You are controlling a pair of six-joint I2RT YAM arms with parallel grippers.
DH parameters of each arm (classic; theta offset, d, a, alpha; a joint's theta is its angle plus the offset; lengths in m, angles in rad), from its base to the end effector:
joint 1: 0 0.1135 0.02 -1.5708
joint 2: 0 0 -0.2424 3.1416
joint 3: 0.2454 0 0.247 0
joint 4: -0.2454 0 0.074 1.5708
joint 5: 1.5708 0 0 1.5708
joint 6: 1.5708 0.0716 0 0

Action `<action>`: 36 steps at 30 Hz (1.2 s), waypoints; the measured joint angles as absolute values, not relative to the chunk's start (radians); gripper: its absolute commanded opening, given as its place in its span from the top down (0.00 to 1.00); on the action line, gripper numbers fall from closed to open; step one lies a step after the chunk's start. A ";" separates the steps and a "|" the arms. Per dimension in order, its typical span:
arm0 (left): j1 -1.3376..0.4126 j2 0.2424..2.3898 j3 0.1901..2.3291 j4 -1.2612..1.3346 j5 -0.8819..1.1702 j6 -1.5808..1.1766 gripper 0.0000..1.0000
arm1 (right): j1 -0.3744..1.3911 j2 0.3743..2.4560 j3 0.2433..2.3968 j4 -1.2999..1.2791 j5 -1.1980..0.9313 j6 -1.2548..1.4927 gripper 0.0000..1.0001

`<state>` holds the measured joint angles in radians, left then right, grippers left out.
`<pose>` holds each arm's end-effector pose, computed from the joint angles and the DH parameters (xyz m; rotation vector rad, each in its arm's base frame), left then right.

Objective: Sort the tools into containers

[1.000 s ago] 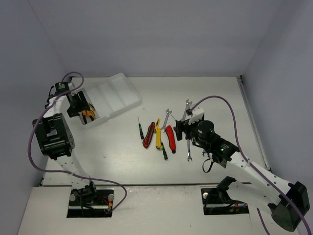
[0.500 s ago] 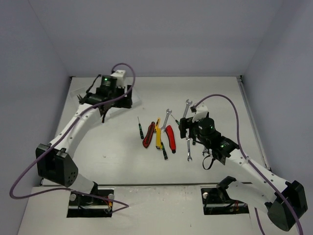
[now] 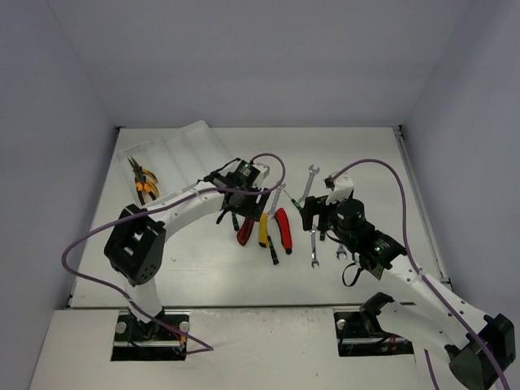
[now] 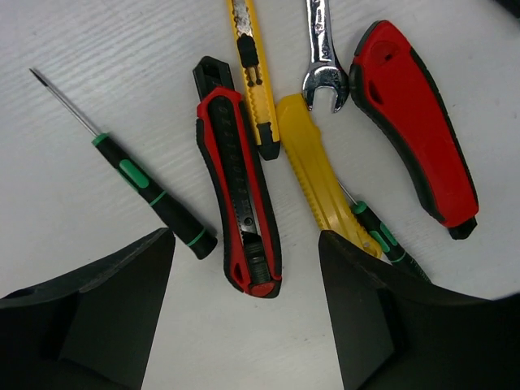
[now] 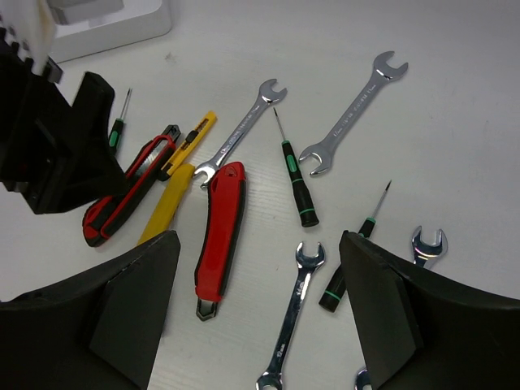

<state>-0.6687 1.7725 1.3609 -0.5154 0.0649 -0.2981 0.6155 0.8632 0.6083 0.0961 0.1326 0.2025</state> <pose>0.3105 -0.2513 0.1938 0.4991 2.5118 -0.4706 0.2117 0.1381 0.2724 -0.2619 1.7333 0.4868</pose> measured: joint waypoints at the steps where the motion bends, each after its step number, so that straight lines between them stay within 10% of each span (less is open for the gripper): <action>1: -0.671 1.788 1.361 -0.512 0.068 -0.303 0.34 | 0.616 0.860 0.608 0.092 0.133 0.205 0.23; 15: -0.670 1.931 1.344 -0.469 0.069 -0.338 0.53 | 0.616 0.833 0.586 0.072 0.135 0.210 0.23; 26: -0.670 1.934 1.344 -0.459 0.051 -0.351 0.95 | 0.616 0.811 0.579 0.063 0.144 0.211 0.23; 36: -0.619 1.782 1.392 -0.469 0.011 -0.406 0.98 | 0.616 0.800 0.574 0.058 0.144 0.212 0.23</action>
